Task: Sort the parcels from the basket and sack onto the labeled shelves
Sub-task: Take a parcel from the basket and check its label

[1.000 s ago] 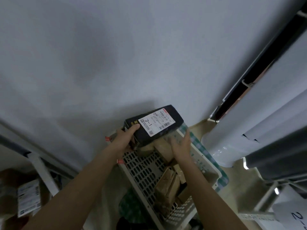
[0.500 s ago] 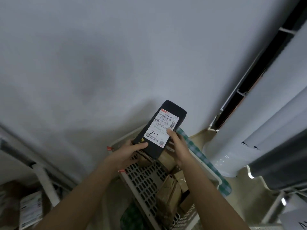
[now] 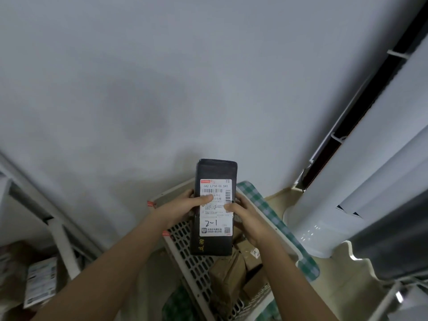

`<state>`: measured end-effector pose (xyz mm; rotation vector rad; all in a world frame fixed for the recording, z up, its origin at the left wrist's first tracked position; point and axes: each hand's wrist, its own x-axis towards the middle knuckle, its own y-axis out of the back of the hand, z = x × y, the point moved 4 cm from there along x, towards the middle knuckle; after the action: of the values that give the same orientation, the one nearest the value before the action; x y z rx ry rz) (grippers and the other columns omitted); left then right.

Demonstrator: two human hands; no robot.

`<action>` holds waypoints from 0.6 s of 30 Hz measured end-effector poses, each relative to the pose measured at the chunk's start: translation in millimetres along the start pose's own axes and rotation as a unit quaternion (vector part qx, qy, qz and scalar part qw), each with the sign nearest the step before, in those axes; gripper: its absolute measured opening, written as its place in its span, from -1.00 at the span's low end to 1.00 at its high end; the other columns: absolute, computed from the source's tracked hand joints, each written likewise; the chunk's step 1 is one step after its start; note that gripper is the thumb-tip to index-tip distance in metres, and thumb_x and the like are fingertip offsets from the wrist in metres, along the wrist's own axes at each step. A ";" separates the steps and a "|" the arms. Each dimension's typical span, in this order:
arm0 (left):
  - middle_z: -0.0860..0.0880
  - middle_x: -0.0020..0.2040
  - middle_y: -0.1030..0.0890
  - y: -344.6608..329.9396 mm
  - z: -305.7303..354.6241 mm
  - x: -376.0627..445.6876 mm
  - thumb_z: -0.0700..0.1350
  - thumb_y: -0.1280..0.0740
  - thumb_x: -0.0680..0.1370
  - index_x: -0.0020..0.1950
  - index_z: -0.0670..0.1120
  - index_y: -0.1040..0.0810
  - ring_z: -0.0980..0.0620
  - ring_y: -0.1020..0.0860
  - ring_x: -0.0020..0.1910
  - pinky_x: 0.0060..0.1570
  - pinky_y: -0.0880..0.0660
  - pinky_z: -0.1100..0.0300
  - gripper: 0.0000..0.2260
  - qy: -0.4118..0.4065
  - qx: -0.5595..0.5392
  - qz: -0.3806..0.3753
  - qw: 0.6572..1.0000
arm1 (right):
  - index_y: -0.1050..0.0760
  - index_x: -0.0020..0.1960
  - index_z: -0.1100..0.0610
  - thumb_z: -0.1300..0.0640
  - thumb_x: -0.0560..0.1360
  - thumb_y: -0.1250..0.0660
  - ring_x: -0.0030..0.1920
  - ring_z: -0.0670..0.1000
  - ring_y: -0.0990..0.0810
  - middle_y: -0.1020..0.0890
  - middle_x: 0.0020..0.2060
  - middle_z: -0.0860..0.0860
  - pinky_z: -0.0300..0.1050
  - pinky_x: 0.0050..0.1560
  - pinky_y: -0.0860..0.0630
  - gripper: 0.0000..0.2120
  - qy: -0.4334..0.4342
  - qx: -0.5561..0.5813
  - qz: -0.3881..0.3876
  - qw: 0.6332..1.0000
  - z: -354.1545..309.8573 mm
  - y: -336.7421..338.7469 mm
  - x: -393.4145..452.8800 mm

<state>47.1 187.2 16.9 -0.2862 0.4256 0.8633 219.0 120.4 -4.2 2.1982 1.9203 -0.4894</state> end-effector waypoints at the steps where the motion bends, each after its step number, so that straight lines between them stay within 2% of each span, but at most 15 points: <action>1: 0.01 0.18 -0.64 -0.1 -4.4 -1.1 0.23 -0.60 0.15 0.38 0.05 -0.39 -0.06 -0.59 0.18 0.27 -0.45 -0.14 -0.13 -0.001 0.005 0.013 1.000 | -0.35 0.43 -0.03 0.14 0.44 -0.43 0.16 -0.01 -0.63 -0.61 0.22 0.02 -0.07 0.10 -0.55 -0.41 0.005 -0.002 -0.007 1.000 3.6 -0.4 0.4; 5: 0.03 0.19 -0.61 -0.1 -18.0 -14.2 0.27 -0.56 0.13 0.33 0.05 -0.41 -0.03 -0.59 0.15 0.23 -0.49 -0.12 -0.17 -0.020 0.046 0.099 0.994 | -0.42 0.37 -0.03 0.18 0.54 -0.35 0.12 -0.02 -0.65 -0.63 0.19 0.01 -0.13 -0.02 -0.57 -0.58 0.012 0.009 -0.018 1.000 17.0 -5.7 -5.5; 6: 0.04 0.20 -0.60 0.8 -22.7 -16.8 0.26 -0.55 0.15 0.32 0.05 -0.41 -0.02 -0.58 0.15 0.23 -0.48 -0.11 -0.20 -0.021 0.056 0.120 0.991 | -0.43 0.35 -0.04 0.12 0.54 -0.35 0.14 -0.02 -0.64 -0.63 0.19 -0.01 -0.11 0.00 -0.57 -0.60 0.009 0.008 -0.016 1.000 21.2 -9.0 -9.8; 8: 0.06 0.18 -0.58 4.0 -32.9 -24.3 0.26 -0.53 0.17 0.28 0.04 -0.39 -0.01 -0.57 0.16 0.22 -0.49 -0.11 -0.24 -0.023 0.071 0.153 0.985 | -0.45 0.32 -0.11 -0.12 0.48 -0.39 0.21 0.00 -0.59 -0.62 0.21 -0.05 0.01 0.17 -0.53 -0.57 -0.008 -0.004 0.009 1.000 35.3 -13.4 -16.3; 11: 0.05 0.17 -0.61 9.2 -49.2 -30.4 0.29 -0.58 0.14 0.28 0.03 -0.43 0.03 -0.61 0.12 0.17 -0.53 -0.12 -0.20 -0.047 0.091 0.177 0.979 | -0.49 0.28 -0.10 -0.38 0.40 -0.30 0.28 0.00 -0.52 -0.56 0.28 -0.05 0.12 0.35 -0.42 -0.44 -0.030 -0.019 0.093 0.995 66.1 -12.7 -26.8; 12: 0.04 0.18 -0.60 10.1 -55.8 -32.4 0.28 -0.59 0.15 0.30 0.01 -0.40 0.03 -0.61 0.12 0.16 -0.54 -0.11 -0.18 -0.049 0.093 0.188 0.976 | -0.48 0.31 -0.06 -0.38 0.44 -0.26 0.29 0.00 -0.51 -0.55 0.29 -0.04 0.13 0.36 -0.41 -0.43 -0.038 -0.033 0.120 0.991 78.4 -11.9 -31.4; 13: 0.04 0.18 -0.59 9.3 -61.2 -37.2 0.25 -0.60 0.16 0.30 -0.01 -0.37 0.03 -0.60 0.12 0.17 -0.54 -0.10 -0.17 -0.050 0.095 0.196 0.975 | -0.48 0.31 -0.03 -0.30 0.51 -0.23 0.28 0.01 -0.50 -0.55 0.28 -0.03 0.13 0.36 -0.41 -0.50 -0.041 -0.044 0.141 0.988 86.8 -13.0 -40.5; 16: 0.03 0.17 -0.59 1.8 -79.8 -52.2 0.28 -0.60 0.13 0.30 -0.04 -0.40 0.00 -0.60 0.13 0.14 -0.55 -0.07 -0.13 -0.058 0.116 0.207 0.970 | -0.53 0.07 -0.07 0.02 0.63 -0.21 0.13 0.00 -0.55 -0.60 0.11 0.00 0.09 0.30 -0.47 -0.87 -0.043 -0.036 0.185 0.981 110.0 -15.8 -69.7; 18: 0.02 0.16 -0.58 -8.5 -95.1 -71.1 0.17 -0.61 0.21 0.29 -0.08 -0.38 -0.01 -0.59 0.12 0.12 -0.54 0.00 -0.23 -0.065 0.110 0.214 0.968 | -0.53 0.03 -0.05 0.12 0.64 -0.21 0.05 0.02 -0.57 -0.62 0.09 0.06 0.07 0.25 -0.50 -0.85 -0.042 -0.032 0.203 0.978 124.8 -21.5 -93.1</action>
<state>-10.3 95.4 -32.6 0.0735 0.4651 1.2374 171.8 -5.9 -84.8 2.3951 1.3716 -0.4333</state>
